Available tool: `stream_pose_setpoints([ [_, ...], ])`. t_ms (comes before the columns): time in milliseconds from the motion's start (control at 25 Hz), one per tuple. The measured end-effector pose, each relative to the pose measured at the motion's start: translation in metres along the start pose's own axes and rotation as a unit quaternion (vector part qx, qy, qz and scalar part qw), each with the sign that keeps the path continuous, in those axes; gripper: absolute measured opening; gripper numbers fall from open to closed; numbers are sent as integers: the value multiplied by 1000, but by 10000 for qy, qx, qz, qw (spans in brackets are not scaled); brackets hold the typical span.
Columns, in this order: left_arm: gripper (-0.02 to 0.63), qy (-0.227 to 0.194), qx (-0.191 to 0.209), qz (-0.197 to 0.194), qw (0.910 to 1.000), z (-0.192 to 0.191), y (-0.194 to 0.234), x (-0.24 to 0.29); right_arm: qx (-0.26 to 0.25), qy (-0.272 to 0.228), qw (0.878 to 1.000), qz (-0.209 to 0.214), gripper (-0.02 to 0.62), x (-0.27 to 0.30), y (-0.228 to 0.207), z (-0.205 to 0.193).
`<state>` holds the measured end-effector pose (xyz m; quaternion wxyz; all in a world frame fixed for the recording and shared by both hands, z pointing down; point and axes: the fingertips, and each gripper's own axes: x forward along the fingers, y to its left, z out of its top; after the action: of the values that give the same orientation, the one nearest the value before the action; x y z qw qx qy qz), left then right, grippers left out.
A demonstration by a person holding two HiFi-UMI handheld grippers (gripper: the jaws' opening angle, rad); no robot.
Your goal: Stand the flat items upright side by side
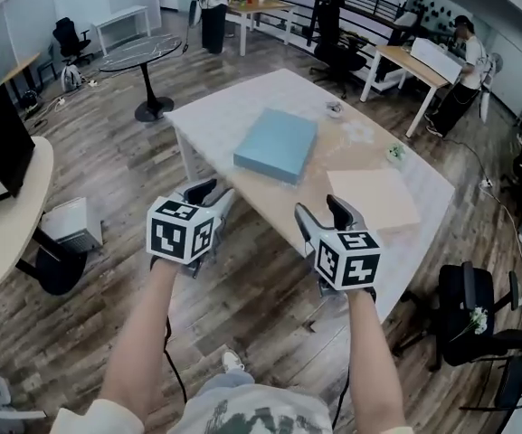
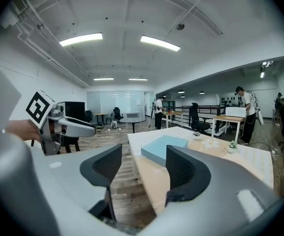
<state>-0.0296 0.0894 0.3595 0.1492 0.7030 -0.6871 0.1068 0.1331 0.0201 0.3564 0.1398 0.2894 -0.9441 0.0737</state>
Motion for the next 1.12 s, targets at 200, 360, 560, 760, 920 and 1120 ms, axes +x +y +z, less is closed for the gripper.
stream_pose_setpoints([
  [200,195,20,86,-279,9996,7,19,15,173,31,9994,-289,326,15,1,7],
  [360,195,7,121,-418,9991,11,30,25,197,22,9991,-385,347,24,4,11],
  [560,195,27,188,-531,9984,14,39,35,276,-86,9982,-526,348,32,0,19],
  [760,195,75,209,-577,9981,14,48,52,370,-194,9978,-509,348,43,-7,24],
  [920,195,109,322,-610,9976,17,53,68,387,-282,9976,-504,350,55,-16,29],
  [1120,195,69,298,-543,9981,22,72,95,435,-311,9973,-500,350,84,-32,30],
])
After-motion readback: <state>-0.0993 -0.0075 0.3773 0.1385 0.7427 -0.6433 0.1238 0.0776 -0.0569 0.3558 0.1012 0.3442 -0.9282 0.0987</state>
